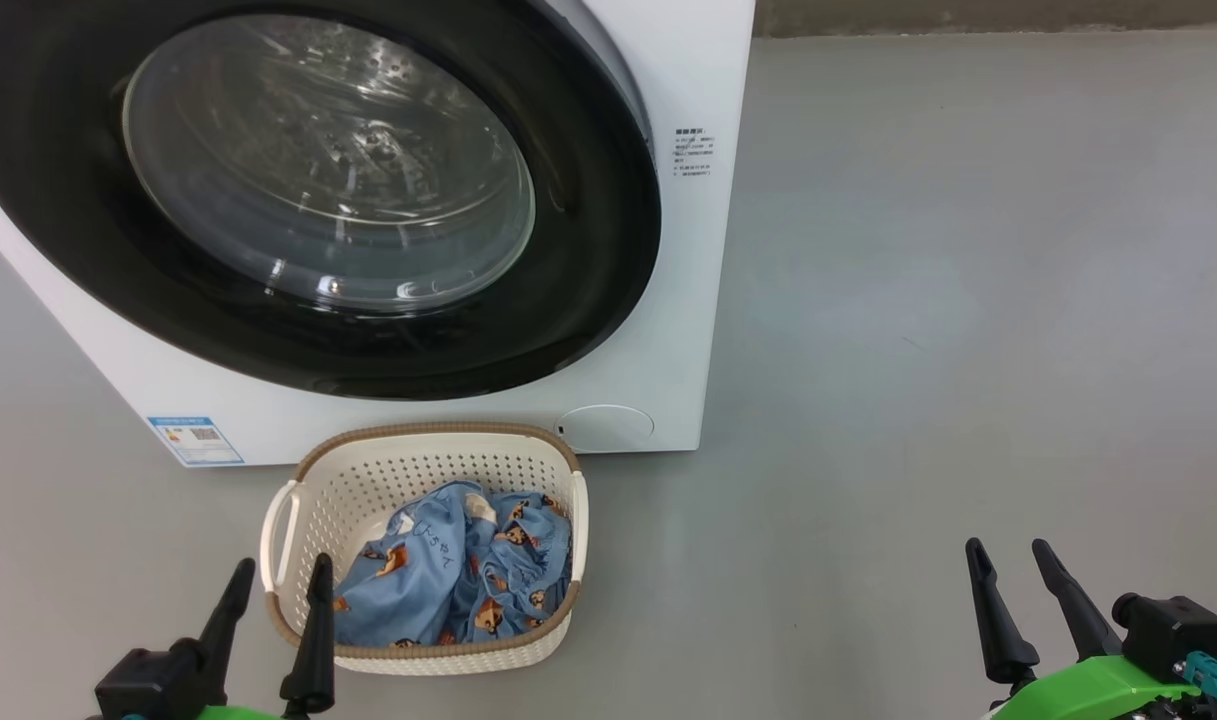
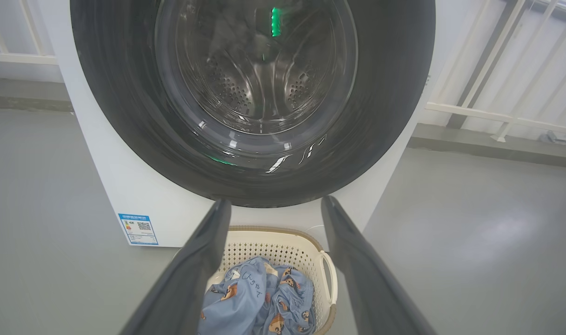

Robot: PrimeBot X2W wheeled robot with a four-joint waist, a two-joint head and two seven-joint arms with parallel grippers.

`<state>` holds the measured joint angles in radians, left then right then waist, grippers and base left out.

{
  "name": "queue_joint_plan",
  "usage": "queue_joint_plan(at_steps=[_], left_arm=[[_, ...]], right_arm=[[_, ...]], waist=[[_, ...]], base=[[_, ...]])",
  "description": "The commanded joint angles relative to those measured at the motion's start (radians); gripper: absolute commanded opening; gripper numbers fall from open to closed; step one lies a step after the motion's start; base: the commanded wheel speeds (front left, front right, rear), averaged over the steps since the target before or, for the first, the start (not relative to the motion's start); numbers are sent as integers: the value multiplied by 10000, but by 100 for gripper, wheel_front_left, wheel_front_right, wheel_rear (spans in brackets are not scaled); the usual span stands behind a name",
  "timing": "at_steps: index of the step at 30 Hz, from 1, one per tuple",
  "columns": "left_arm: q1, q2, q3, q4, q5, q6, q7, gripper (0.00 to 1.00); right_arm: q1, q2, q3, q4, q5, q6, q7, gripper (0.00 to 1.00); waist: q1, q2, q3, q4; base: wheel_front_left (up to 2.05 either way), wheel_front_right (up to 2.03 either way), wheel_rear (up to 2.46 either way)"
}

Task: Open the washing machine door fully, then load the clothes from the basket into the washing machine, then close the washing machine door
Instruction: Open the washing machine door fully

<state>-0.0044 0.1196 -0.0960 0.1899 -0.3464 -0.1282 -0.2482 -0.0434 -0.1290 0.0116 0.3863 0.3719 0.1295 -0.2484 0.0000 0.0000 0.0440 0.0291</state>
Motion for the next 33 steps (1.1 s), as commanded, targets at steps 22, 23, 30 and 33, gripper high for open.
queue_joint_plan(at_steps=[22,23,30,33], left_arm=[[-435,-128,261,-309,-140,-25,-136,100],[-461,-148,249,-316,-144,-25,-136,100],[-785,-259,105,-362,-209,-25,-136,100],[-975,-295,53,-380,-255,-25,-136,100]], right_arm=[[-1567,282,455,-551,1911,12,-134,0],[-1731,306,446,-564,2184,12,-134,0],[-2984,225,573,-729,4236,12,-134,0],[-3518,28,700,-719,5307,12,-134,0]], waist=[[0,0,387,271],[0,0,435,300],[0,0,888,588],[0,0,1134,748]], base=[[0,0,-1],[0,0,0],[0,0,0],[0,0,0]])
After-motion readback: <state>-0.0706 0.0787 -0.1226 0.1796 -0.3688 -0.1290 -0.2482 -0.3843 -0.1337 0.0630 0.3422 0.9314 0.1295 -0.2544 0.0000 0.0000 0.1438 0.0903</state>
